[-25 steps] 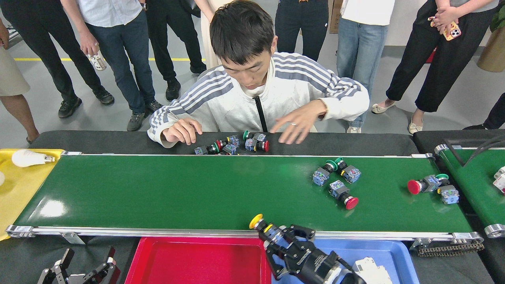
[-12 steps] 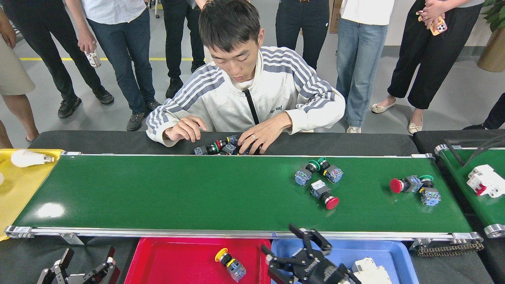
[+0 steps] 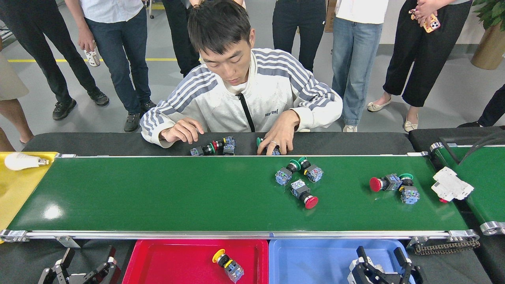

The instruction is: Pick switch part from conveyor to tray

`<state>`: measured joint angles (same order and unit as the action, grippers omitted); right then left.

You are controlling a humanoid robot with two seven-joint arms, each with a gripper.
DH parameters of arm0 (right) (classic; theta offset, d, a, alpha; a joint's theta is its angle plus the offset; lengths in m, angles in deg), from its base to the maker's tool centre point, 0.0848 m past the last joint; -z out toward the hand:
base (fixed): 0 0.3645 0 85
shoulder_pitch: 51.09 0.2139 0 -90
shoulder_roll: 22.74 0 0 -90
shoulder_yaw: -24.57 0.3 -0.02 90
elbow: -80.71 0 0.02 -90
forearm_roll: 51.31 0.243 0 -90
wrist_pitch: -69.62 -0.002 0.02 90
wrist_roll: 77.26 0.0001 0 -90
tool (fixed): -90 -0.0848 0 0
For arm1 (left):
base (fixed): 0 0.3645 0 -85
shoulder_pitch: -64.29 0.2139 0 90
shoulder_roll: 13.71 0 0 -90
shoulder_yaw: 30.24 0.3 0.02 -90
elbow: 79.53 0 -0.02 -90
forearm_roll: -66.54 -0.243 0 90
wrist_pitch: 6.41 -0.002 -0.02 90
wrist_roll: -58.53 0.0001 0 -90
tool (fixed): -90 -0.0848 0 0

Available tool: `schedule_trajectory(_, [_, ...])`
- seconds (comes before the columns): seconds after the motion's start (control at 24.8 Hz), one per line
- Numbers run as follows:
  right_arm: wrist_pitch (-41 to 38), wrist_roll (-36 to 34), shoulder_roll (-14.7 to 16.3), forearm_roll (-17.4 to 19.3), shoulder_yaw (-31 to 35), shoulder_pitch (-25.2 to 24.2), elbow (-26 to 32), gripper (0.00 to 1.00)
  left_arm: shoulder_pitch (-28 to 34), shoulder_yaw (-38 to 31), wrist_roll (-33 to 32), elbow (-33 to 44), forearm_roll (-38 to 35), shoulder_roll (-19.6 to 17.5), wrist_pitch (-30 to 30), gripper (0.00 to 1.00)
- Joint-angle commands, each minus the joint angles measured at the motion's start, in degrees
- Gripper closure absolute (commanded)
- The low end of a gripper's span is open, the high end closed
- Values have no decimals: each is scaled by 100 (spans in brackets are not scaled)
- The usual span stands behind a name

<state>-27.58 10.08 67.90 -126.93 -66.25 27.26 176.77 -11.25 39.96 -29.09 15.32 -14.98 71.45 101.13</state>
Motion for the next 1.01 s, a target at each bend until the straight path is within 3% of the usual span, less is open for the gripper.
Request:
schedule_trajectory(0.0, [9,231,86,-199,-401,436,-228,2,-58,-6,18,51,-12,-9,13,0])
schedule_trajectory(0.12, [-9,636,86,-182,-797,1227,-826,2,-58,-15,26,42,-12,-26,13,0])
schedule_trajectory(0.32, [26,671,-11,-190,-1473,1991,-1476,2,-58,-6,26,42,-12,-35,13,0])
schedule_trajectory(0.52, [70,785,-529,-243,-1763,2808,-2337,2,-58,-15,26,42,-3,-70,13,0])
schedule_trajectory(0.73, [263,899,-829,-243,-2080,3494,-3322,2,-93,-15,26,42,-12,-79,13,0])
schedule_trajectory(0.89, [668,908,-916,-199,-2449,3890,-3963,27,-234,2,-35,42,-21,-79,224,0])
schedule_trajectory(0.97, [659,899,-925,-199,-2510,3951,-4034,59,-401,90,-44,42,-39,-79,646,0])
